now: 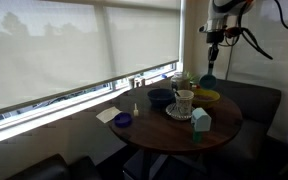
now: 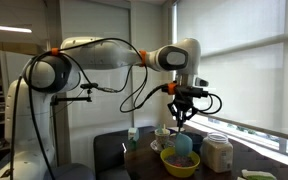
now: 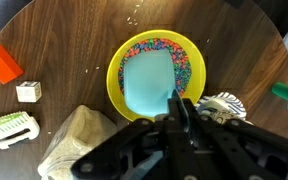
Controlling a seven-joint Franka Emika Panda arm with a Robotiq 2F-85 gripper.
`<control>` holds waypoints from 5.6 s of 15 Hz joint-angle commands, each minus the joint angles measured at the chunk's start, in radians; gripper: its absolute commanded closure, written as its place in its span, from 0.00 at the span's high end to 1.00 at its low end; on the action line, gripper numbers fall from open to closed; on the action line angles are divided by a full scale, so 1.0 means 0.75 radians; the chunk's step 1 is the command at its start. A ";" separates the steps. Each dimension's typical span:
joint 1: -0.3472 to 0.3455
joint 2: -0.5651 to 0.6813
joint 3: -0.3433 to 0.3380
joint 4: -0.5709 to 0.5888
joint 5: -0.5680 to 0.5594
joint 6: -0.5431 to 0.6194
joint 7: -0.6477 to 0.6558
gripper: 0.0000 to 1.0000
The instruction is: Scoop up the serial in the bowl with the blue spoon
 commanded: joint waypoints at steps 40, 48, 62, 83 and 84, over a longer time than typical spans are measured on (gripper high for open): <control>0.106 -0.126 0.060 -0.462 0.221 0.284 -0.049 0.02; -0.014 -0.088 -0.060 -0.459 0.461 0.109 -0.121 0.03; -0.261 0.125 -0.184 -0.454 0.993 -0.172 -0.376 0.03; -0.375 0.192 -0.239 -0.393 1.602 -0.385 -0.314 0.03; -0.377 0.196 -0.242 -0.384 1.648 -0.403 -0.301 0.03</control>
